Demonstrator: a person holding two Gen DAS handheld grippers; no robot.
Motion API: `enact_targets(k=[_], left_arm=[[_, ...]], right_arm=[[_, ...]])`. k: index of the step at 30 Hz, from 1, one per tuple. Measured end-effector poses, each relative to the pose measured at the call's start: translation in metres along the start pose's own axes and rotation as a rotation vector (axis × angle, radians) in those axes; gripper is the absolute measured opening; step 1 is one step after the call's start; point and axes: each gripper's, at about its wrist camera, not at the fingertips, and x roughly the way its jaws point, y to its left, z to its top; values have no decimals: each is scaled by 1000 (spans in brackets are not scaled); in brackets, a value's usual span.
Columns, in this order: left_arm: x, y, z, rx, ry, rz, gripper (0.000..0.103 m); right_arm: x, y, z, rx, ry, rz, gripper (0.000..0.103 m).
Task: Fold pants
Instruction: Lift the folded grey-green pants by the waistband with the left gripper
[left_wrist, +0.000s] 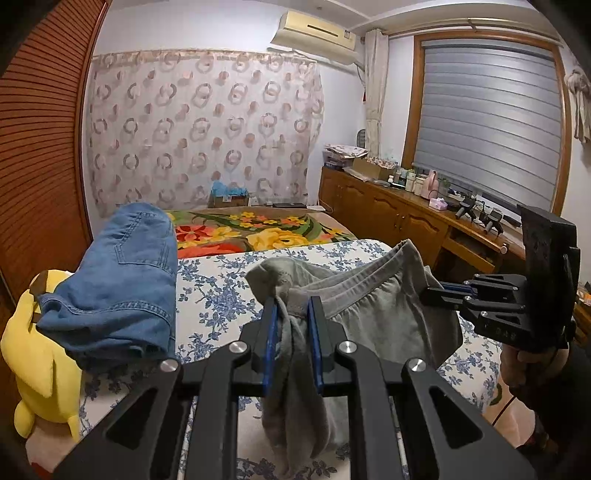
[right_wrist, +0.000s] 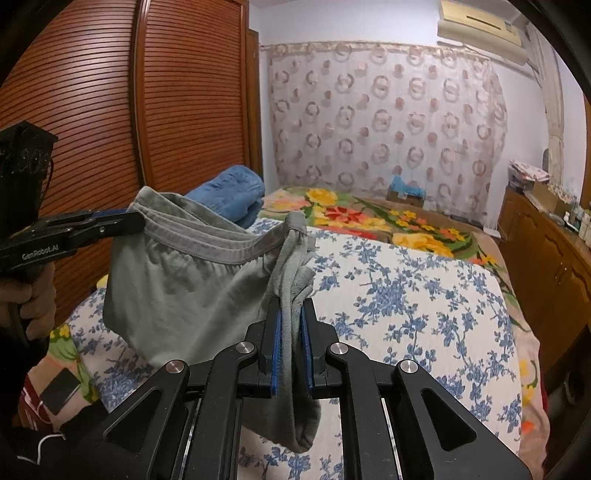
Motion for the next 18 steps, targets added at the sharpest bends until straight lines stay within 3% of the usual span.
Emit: enact_targets(k=[18], left_arm=[[25, 40, 10, -49, 4, 58, 14]], right_arm=[[59, -2, 35, -73, 31, 53, 7]])
